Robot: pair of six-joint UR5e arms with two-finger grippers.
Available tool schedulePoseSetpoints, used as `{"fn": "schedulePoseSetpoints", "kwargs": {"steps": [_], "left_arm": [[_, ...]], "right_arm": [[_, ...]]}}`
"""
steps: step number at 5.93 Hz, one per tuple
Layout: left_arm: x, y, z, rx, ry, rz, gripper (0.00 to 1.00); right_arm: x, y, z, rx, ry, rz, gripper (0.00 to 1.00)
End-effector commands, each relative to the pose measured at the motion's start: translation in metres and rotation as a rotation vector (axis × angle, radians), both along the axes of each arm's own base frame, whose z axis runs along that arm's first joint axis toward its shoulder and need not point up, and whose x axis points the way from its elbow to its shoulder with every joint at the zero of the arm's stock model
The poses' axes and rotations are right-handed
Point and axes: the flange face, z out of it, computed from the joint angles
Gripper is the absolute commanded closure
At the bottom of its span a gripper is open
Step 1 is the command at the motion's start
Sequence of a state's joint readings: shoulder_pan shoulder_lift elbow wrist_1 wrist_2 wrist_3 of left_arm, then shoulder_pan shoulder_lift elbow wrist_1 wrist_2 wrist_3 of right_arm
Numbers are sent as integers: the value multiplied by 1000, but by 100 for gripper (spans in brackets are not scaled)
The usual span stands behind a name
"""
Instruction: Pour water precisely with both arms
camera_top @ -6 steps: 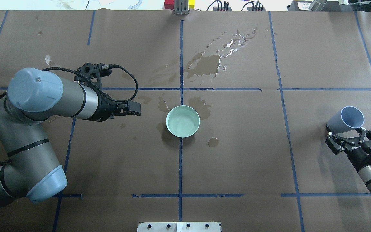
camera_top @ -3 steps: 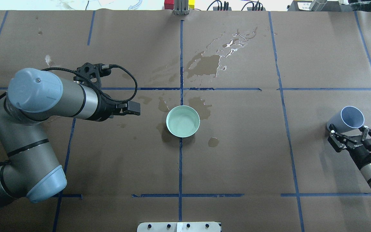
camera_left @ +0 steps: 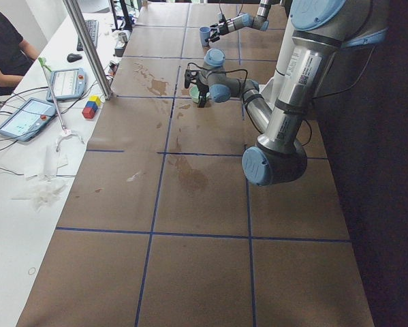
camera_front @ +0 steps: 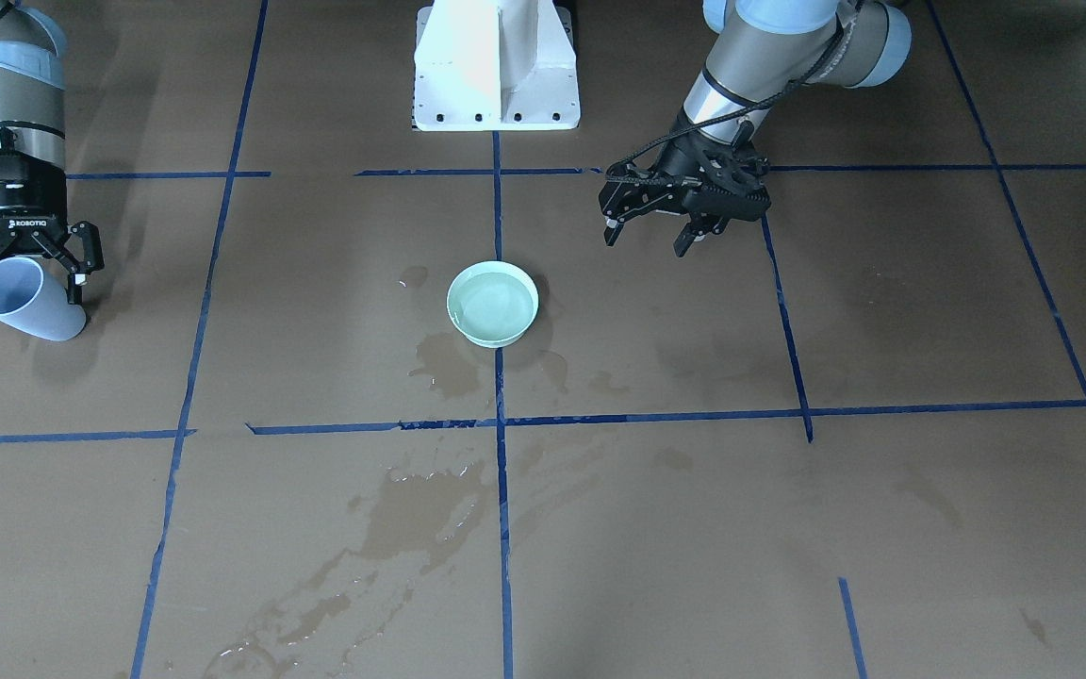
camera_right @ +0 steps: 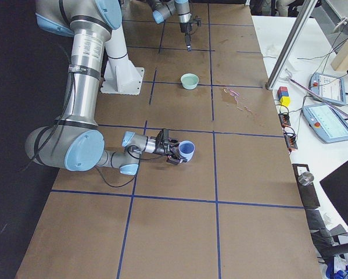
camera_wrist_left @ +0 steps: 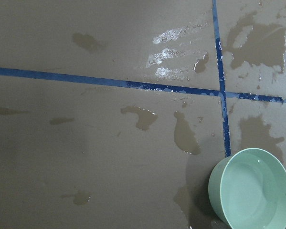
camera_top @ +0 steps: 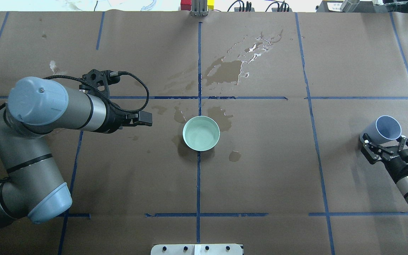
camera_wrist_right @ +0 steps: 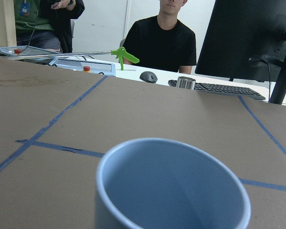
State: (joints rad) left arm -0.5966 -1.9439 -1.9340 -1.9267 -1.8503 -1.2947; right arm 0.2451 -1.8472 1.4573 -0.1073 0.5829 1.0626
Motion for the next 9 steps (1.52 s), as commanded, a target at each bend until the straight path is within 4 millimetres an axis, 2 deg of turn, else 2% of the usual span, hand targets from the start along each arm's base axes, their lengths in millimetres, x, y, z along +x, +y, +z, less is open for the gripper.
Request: {"fn": "schedulePoseSetpoints", "kwargs": {"steps": [1,2,3,4,5,6,7,8,9], "left_arm": [[0,1,0,-1,0,0,0],[0,1,-1,-15,6,-7,0],[0,1,-1,-14,7,-7,0],[-1,0,-1,-13,7,-10,0],[-2,1,-2,-13,10,-11,0],[-3,1,-4,-10,13,-11,0],[-3,2,-4,-11,12,-11,0],[-5,3,-2,-12,11,-11,0],[-11,7,11,-22,-4,-11,0]], "right_arm": [[-4,-4,-4,-1,-5,-5,1],[-7,-6,-7,5,0,-6,2],[-8,-7,-8,5,-5,-7,13],[-7,-11,-10,3,-8,-6,34],[-6,-17,-24,38,-16,-29,49],[-24,-33,-50,90,-24,-27,58],[-56,-48,-87,129,-82,-14,65],[-72,-53,-106,170,-24,-42,66],[-102,-64,-142,214,4,-52,73]]}}
